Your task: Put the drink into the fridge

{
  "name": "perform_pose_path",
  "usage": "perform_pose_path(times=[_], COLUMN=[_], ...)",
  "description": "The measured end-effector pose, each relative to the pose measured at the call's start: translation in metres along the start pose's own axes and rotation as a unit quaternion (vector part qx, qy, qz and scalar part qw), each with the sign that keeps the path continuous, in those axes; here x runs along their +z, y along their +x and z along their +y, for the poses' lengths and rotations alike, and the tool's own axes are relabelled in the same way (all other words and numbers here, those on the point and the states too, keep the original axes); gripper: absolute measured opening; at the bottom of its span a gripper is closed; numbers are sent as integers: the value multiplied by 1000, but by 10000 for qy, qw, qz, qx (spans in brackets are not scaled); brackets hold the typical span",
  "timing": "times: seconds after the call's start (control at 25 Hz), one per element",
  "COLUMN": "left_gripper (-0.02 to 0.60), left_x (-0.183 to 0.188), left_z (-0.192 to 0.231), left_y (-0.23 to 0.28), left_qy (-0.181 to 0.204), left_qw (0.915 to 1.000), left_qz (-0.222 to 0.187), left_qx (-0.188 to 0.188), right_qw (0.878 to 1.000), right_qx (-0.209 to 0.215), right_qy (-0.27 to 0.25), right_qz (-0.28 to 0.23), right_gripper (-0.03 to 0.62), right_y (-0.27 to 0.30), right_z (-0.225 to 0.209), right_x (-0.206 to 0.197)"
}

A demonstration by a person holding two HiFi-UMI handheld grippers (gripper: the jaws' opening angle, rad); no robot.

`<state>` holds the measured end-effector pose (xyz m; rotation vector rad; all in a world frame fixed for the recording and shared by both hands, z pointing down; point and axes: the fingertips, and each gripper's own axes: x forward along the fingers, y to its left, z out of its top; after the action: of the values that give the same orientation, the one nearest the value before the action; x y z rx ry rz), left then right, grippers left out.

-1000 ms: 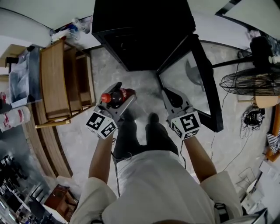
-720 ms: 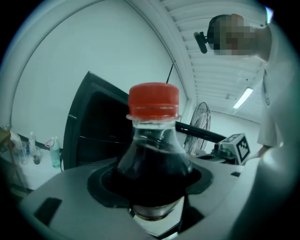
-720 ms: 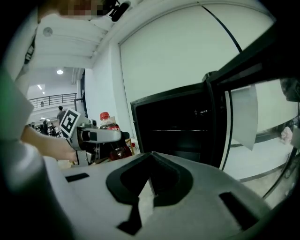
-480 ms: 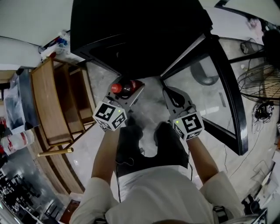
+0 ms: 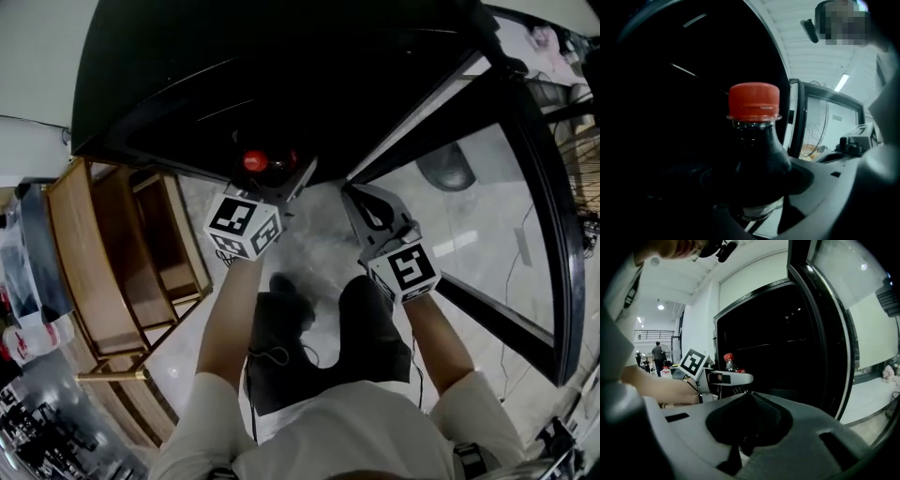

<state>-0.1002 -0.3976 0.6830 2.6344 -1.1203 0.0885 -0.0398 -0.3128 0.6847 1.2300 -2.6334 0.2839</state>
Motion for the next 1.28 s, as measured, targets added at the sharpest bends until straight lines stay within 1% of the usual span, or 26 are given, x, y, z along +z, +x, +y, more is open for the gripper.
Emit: perform_pose_path(times=[0.2, 0.36, 0.56, 0.72, 0.84, 0.96, 1.04, 1.28], left_gripper=[295, 295, 295, 295, 296, 296, 298, 301], left_x=[-18, -31, -42, -54, -65, -66, -65, -63], left_z=[24, 42, 61, 71, 81, 86, 87, 85], left_y=[34, 69, 105, 126, 137, 144, 148, 155], left_qy=[301, 561, 911, 1033, 1047, 1070, 1165, 1240], left_qw=[9995, 9980, 9941, 9918, 9901, 9891, 9881, 9898], left_qz=[35, 281, 590, 751, 930, 1002, 986, 669], left_qx=[-44, -92, -34, -22, 53, 159, 191, 229], right_qw=[9993, 9985, 9952, 9944, 9936, 9937, 9938, 9940], right_qx=[106, 126, 204, 183, 164, 156, 169, 127], right_qy=[-309, -377, -689, -627, -680, -651, -612, -624], right_qz=[-208, -388, -665, -835, -887, -896, -917, -888], right_gripper=[-3, -3, -3, -3, -3, -3, -3, -3], right_y=[28, 41, 56, 57, 56, 53, 50, 45], right_z=[-6, -5, 2, 3, 1, -2, -4, -6], right_x=[-15, -31, -62, -82, -88, -91, -93, -102])
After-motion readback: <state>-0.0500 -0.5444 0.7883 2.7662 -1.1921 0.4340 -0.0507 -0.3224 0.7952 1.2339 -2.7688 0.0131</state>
